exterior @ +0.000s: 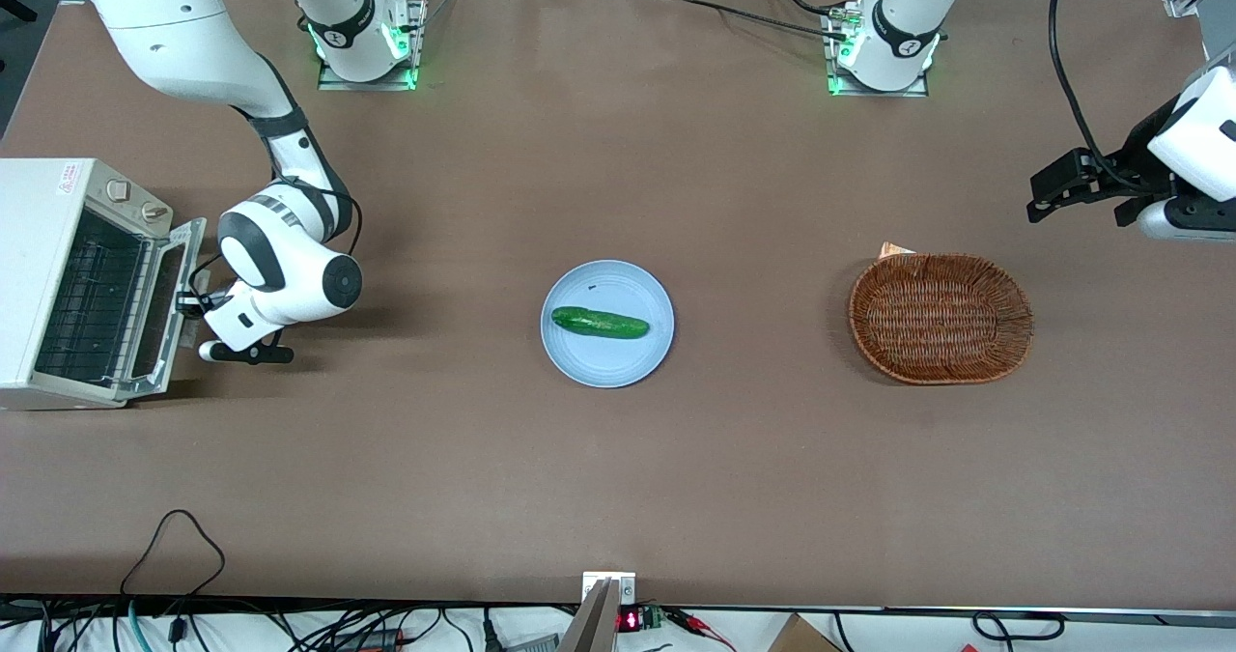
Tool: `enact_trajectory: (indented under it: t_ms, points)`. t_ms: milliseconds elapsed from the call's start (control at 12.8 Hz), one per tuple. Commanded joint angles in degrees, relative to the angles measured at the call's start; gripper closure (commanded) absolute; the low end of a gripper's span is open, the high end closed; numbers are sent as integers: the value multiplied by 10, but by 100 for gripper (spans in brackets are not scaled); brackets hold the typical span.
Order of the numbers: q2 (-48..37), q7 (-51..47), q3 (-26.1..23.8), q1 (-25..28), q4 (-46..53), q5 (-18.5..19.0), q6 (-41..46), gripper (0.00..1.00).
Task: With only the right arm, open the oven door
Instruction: 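Pull the handle outward and down with the right gripper, swinging the door open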
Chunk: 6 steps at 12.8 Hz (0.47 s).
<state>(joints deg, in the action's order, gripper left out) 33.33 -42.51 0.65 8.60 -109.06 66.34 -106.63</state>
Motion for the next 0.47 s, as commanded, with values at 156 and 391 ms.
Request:
enact_trajectory:
  t_ms: [156, 391]
  points:
    - [41, -16, 13, -12, 12, -1, -7, 99]
    - [51, -16, 13, -5, 19, -7, -7, 99]
